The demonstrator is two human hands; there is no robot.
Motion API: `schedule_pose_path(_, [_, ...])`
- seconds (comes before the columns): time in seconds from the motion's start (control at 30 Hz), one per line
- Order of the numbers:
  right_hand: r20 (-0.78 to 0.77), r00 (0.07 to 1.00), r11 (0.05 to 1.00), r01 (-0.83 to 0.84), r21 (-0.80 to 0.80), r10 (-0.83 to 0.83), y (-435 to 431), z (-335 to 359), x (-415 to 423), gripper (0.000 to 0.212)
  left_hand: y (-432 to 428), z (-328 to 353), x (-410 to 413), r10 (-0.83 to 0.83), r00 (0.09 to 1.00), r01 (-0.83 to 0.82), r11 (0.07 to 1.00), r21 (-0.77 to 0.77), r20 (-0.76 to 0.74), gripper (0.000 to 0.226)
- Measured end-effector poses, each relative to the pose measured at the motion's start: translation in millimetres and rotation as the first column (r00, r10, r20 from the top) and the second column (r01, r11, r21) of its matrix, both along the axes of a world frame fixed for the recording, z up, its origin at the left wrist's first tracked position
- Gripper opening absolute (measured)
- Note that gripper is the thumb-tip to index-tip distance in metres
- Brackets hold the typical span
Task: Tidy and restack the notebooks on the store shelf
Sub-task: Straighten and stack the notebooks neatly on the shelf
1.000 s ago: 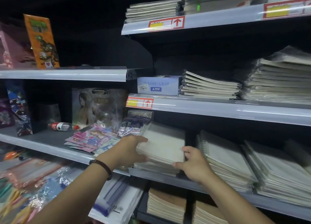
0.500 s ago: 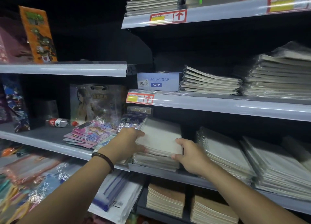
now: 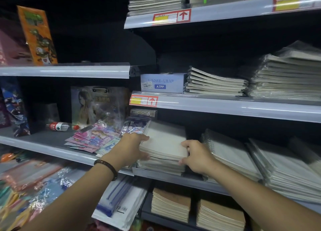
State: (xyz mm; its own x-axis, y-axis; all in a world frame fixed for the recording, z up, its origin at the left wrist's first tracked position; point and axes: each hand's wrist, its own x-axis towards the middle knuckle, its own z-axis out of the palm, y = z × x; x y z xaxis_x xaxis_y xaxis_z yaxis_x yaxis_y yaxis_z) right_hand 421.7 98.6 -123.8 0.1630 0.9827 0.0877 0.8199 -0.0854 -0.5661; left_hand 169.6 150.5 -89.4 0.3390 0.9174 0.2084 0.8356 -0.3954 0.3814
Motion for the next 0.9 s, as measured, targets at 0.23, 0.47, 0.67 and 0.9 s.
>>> schedule_pose_path(0.23, [-0.010,1.000,0.999,-0.007,0.050,0.007,-1,1,1,0.064,-2,-5,6,0.003,1.000,-0.004,0.999,0.041,0.021,0.082])
schedule_pose_path(0.47, [-0.008,1.000,0.996,0.001,0.088,-0.001,-1,4,-5,0.046,-2,-8,6,0.009,0.999,-0.012,0.998,0.061,0.034,0.078])
schedule_pose_path(0.67, [-0.030,1.000,0.999,0.010,0.048,-0.009,-2,5,-5,0.072,1,-6,4,-0.021,0.999,0.021,1.000,0.008,0.050,0.070])
schedule_pose_path(0.9, [-0.100,0.993,0.988,0.083,0.133,-0.070,-9,-7,-15,0.067,8,-1,-3,-0.040,0.997,0.041,0.999,-0.008,0.070,0.067])
